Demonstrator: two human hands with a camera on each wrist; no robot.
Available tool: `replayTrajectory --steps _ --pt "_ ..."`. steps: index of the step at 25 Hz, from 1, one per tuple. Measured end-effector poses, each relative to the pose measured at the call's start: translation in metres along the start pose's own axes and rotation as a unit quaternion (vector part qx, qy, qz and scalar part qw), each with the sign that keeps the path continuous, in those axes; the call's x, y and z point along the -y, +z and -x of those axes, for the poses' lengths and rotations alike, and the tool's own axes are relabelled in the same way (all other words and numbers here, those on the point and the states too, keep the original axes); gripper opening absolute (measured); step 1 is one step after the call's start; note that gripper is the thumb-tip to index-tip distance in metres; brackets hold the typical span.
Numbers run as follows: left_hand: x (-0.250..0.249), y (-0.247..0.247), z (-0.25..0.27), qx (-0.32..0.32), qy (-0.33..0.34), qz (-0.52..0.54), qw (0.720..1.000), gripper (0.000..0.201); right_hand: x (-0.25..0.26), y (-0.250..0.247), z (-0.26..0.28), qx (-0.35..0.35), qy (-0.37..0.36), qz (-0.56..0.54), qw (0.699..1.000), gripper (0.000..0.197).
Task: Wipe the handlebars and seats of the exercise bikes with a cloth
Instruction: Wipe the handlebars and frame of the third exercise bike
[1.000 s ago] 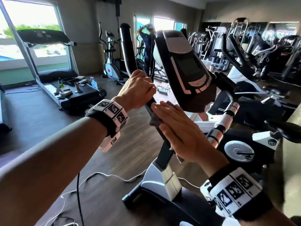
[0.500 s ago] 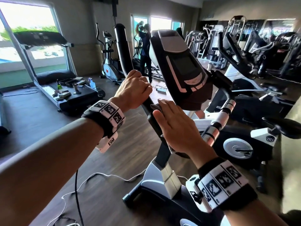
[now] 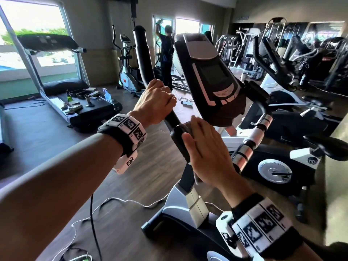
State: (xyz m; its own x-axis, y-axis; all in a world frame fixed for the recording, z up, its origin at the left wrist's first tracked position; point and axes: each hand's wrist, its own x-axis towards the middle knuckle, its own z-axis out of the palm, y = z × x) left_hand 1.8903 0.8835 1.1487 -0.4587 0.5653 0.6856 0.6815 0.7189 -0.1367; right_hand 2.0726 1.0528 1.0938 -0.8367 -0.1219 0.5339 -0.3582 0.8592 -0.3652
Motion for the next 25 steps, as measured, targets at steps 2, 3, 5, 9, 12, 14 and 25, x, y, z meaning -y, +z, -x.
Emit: replayTrajectory --steps 2,3,5,9,12,14,25 --pt "0.0 0.0 0.0 0.009 0.001 -0.007 1.0 0.054 0.013 0.0 -0.017 0.045 -0.062 0.043 0.996 0.08" --pt "0.0 -0.001 0.0 0.01 0.0 -0.005 1.0 0.055 0.015 0.001 -0.019 0.056 -0.085 0.048 0.994 0.077" --pt "0.001 -0.001 0.0 0.009 -0.001 0.007 1.0 0.054 0.011 0.001 -0.011 0.051 -0.128 0.039 0.99 0.067" --pt "0.001 -0.001 0.001 0.001 0.006 0.006 1.0 0.051 -0.004 -0.003 0.007 0.042 -0.162 -0.084 0.982 0.061" --pt "0.001 -0.001 0.0 -0.001 0.009 0.008 1.0 0.051 -0.003 -0.001 0.004 0.036 -0.119 -0.048 0.991 0.073" --pt "0.002 0.001 0.0 -0.004 0.012 0.001 1.0 0.05 0.003 0.004 0.004 0.016 -0.098 0.049 0.994 0.076" --pt "0.002 0.002 0.004 -0.017 -0.001 0.003 1.0 0.052 0.01 0.012 0.023 -0.007 -0.051 0.078 0.996 0.075"
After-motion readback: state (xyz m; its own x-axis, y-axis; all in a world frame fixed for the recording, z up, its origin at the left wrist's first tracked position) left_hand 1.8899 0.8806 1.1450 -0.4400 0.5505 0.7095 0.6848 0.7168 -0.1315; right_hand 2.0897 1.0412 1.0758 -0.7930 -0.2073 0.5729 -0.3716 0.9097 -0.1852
